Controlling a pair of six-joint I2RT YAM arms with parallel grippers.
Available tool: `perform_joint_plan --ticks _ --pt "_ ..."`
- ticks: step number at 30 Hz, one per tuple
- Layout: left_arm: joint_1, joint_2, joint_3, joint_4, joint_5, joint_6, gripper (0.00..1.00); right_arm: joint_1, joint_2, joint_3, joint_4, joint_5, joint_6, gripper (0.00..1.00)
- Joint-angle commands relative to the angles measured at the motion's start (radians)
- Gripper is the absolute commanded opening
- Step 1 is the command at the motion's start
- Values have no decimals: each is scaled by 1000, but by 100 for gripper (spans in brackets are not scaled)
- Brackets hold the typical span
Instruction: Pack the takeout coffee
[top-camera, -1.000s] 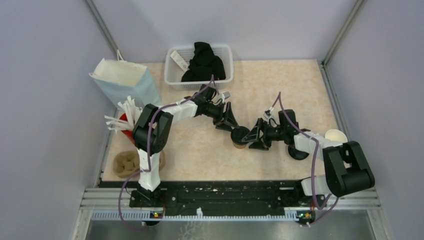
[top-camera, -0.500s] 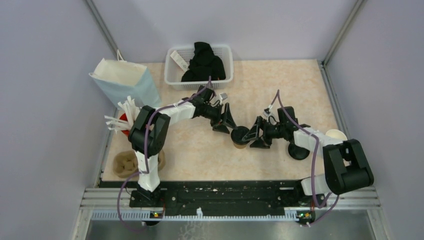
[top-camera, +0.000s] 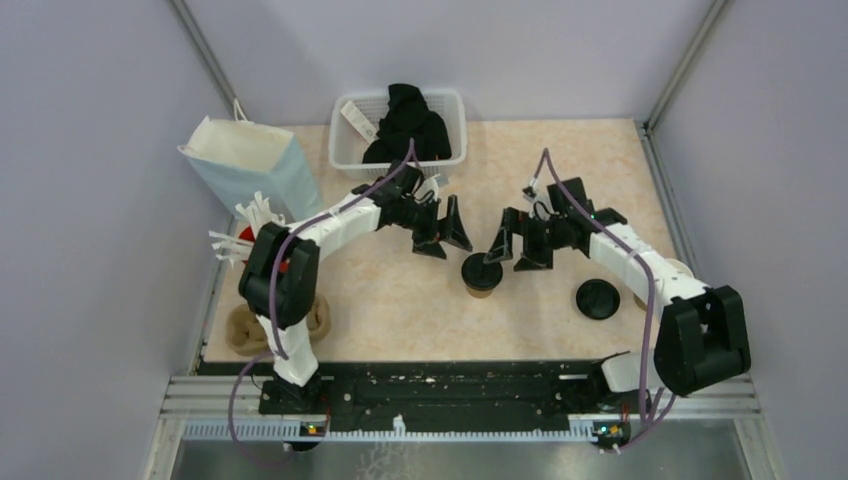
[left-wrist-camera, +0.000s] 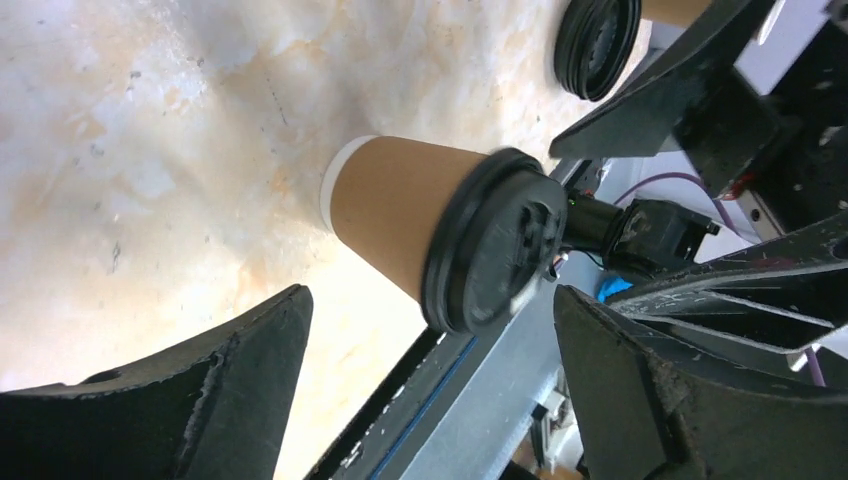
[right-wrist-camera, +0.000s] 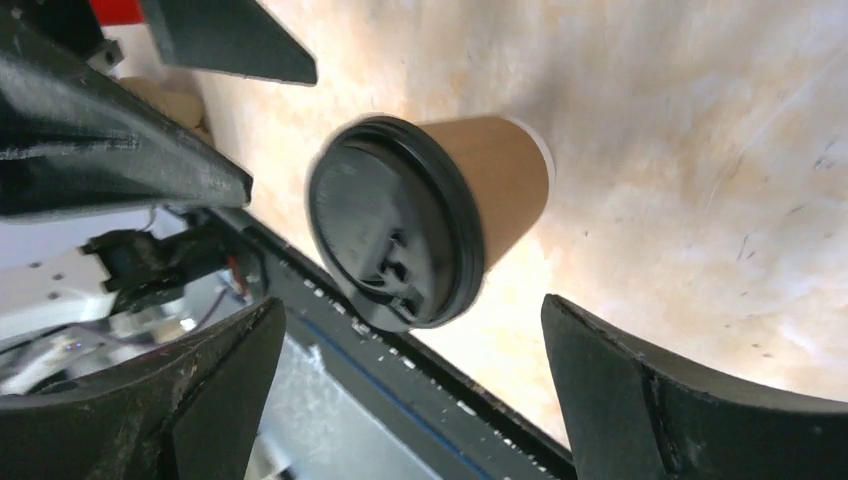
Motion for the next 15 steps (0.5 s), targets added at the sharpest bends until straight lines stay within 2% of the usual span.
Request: perform_joint_plan --ticks 1,4,8,15 --pt "1 -228 30 -117 -169 54 97 130 13 225 -299 306 -188 99" --pt "3 -395 -71 -106 -257 30 98 242 91 334 -374 468 -210 99" --pt "2 -573 -187 -88 -289 -1 98 340 183 454 -441 628 -226 99" --pt "3 -709 -285 -101 -293 -34 99 393 241 507 -439 676 -246 99"
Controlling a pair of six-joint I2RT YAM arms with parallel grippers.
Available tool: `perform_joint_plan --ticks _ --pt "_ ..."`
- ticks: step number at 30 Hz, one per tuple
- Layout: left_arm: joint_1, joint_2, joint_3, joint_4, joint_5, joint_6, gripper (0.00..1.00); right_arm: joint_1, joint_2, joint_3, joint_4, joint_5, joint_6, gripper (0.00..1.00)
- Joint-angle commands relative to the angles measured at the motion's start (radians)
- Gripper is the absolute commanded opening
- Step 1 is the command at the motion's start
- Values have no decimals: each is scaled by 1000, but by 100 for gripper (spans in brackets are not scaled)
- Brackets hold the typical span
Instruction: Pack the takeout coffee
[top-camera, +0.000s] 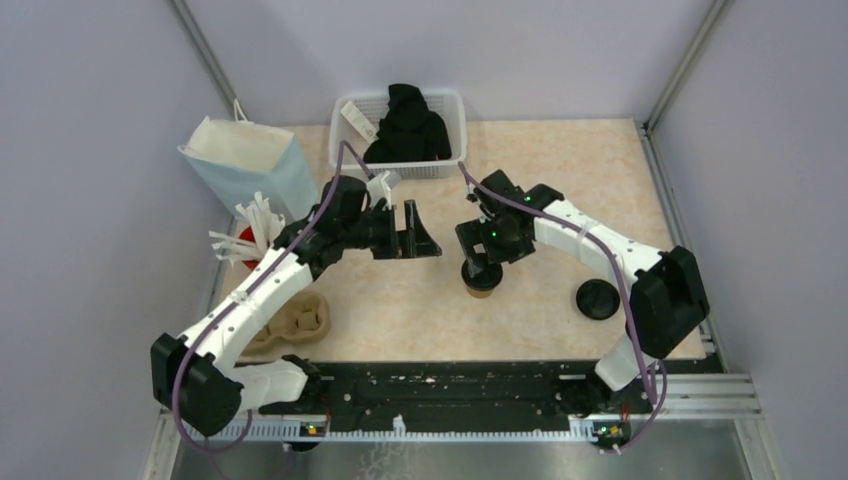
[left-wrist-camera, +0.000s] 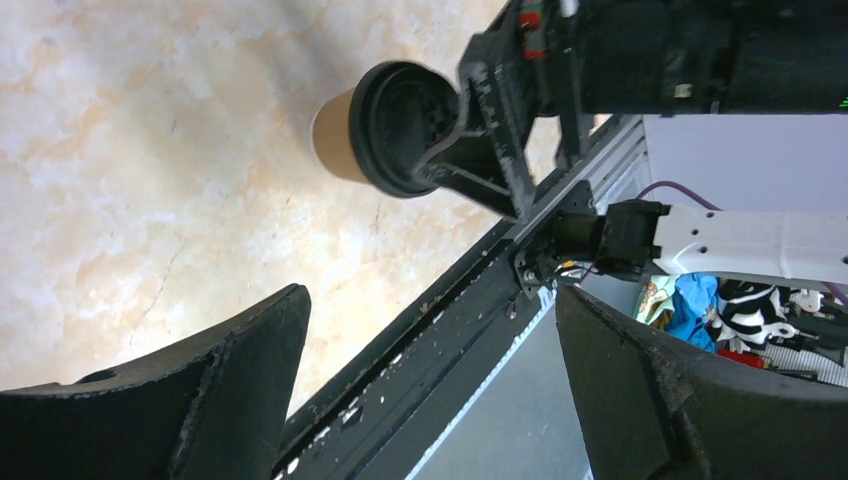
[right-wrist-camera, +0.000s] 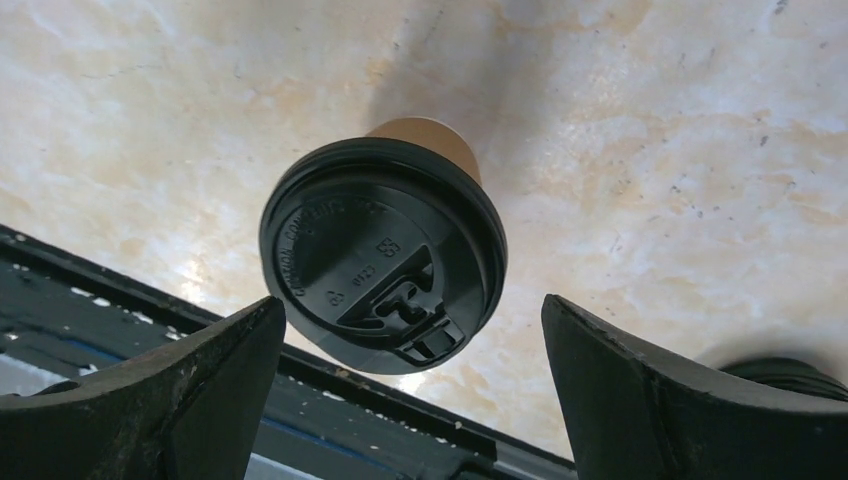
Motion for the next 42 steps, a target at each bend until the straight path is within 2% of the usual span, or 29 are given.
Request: perform_joint_plan --ticks 1,16,23,29,34,42 --pt "2 -27 -52 -15 -27 -28 98 19 11 63 -45 90 -31 99" --pt "3 -43 -63 -8 -23 -46 98 100 54 100 -41 114 -16 98" --pt "2 -37 -52 -15 -28 -44 99 116 89 113 -49 158 -11 93" --pt "3 -35 -48 -17 -29 -42 98 109 91 93 -53 269 23 86" --pt "3 -20 -26 -22 -25 -31 98 3 70 63 -7 286 7 83" --pt "3 55 23 -18 10 -2 98 -291 119 97 114 267 -76 83"
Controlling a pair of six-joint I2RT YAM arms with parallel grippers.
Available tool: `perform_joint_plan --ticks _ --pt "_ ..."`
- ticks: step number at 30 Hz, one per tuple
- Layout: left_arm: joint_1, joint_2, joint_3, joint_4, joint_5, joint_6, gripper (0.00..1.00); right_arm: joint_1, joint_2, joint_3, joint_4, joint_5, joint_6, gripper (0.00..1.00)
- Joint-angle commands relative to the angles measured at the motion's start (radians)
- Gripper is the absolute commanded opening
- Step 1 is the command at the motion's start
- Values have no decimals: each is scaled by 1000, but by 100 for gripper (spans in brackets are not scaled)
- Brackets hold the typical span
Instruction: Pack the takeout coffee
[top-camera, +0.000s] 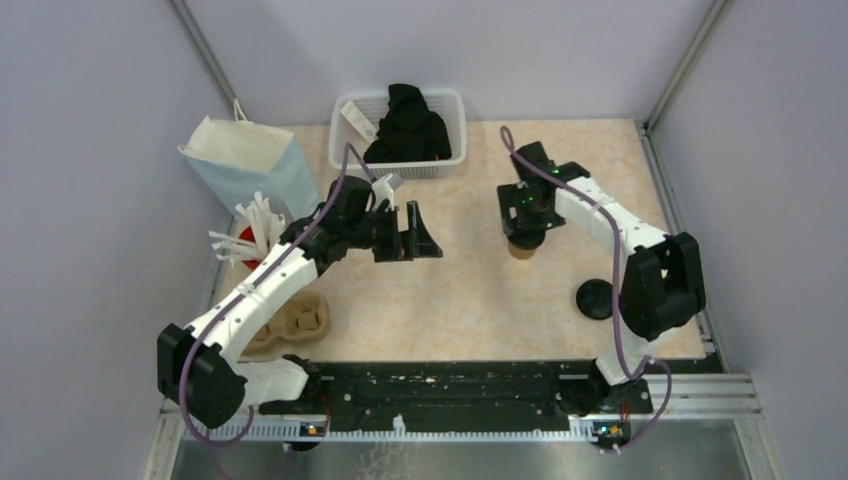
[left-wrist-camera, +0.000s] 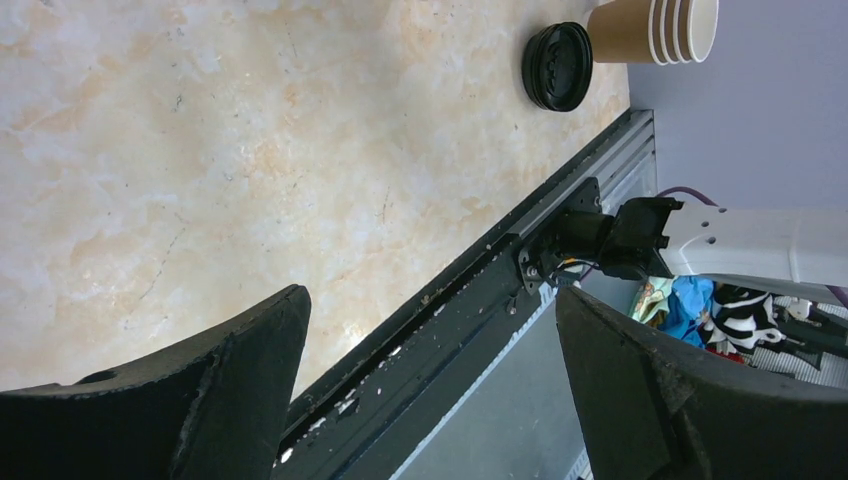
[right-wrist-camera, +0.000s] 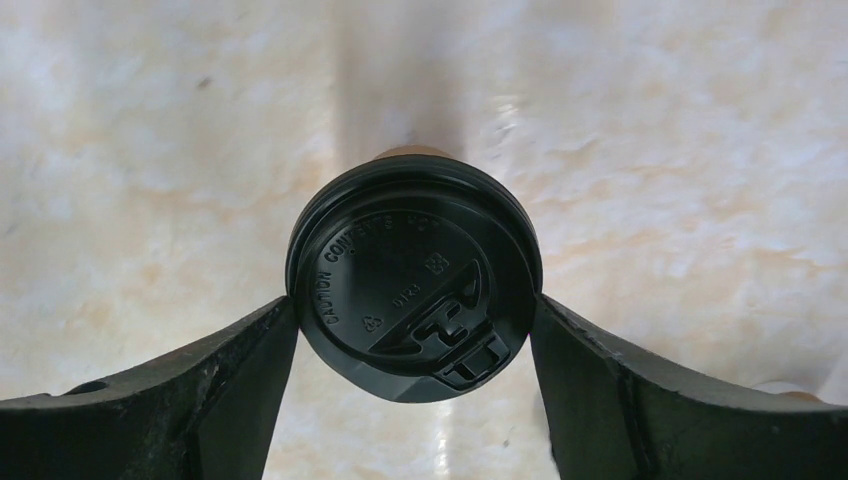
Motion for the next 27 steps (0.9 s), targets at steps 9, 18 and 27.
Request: perform_joint_plan --ticks 9,18,27 --pt "3 153 149 -16 62 97 98 -228 119 151 30 14 -71 94" --pt "1 186 242 -92 77 171 98 -247 -21 390 -231 15 -39 99" --pt "1 191 328 -136 67 286 98 -709 -343 79 -271 -108 117 81"
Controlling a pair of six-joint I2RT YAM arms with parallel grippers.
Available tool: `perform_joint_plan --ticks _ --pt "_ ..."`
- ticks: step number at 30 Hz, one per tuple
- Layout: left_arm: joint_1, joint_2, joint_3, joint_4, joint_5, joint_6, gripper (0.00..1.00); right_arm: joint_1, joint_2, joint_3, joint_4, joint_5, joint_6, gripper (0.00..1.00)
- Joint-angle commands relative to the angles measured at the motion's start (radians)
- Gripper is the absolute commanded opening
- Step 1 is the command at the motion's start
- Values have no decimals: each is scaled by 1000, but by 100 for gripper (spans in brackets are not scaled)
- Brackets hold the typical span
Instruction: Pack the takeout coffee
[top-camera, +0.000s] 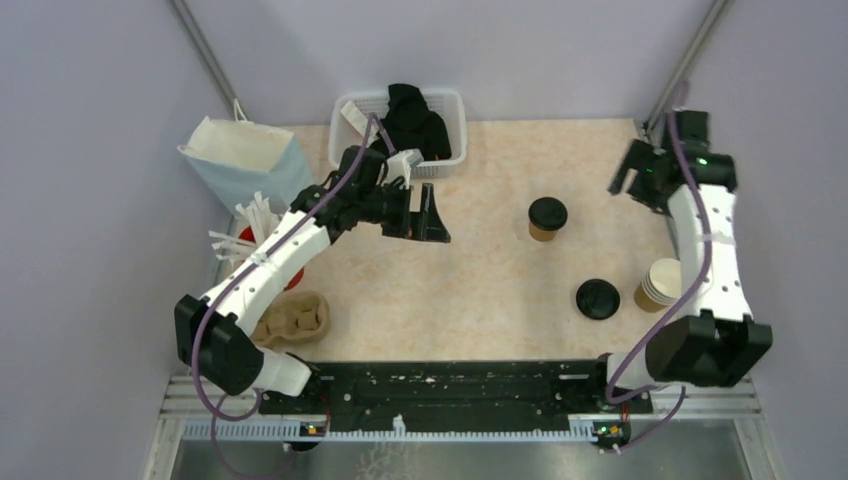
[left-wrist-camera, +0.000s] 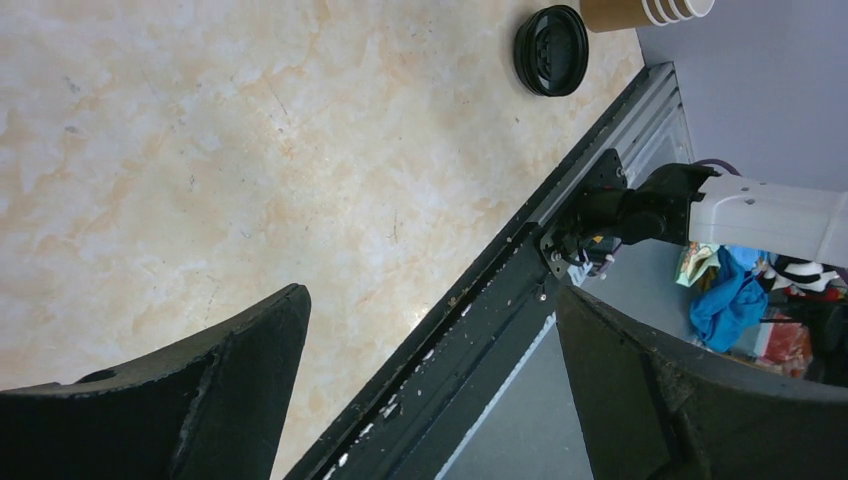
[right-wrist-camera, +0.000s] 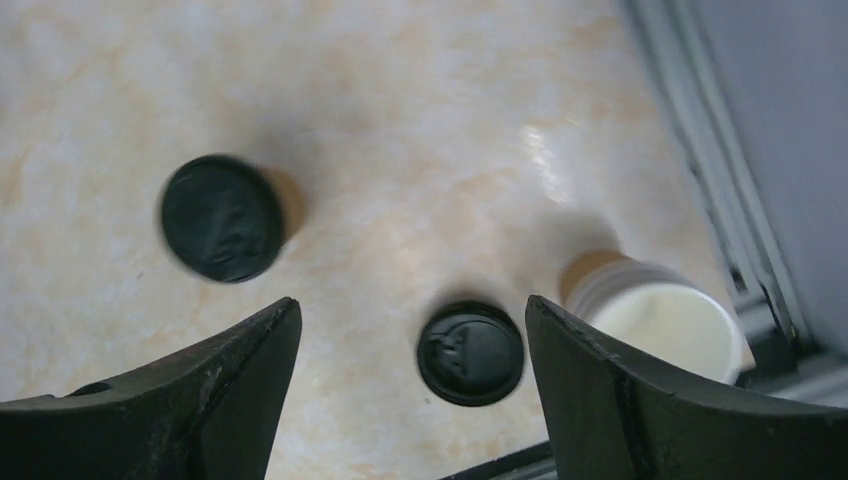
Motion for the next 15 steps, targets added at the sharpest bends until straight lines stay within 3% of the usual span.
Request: perform_joint_plan --ticks 1,5,10,15 --pt "-1 7 70 -10 6 93 98 -252 -134 -177 -72 -87 102 79" --pt "-61 45 110 -31 -37 163 98 -366 -159 -255 -90 -62 116 62" --pt "-196 51 117 -64 -156 287 98 -388 -147 -340 -48 -61 103 57" --pt "-202 14 52 -64 -201 301 98 -397 -154 -410 -3 -16 108 44"
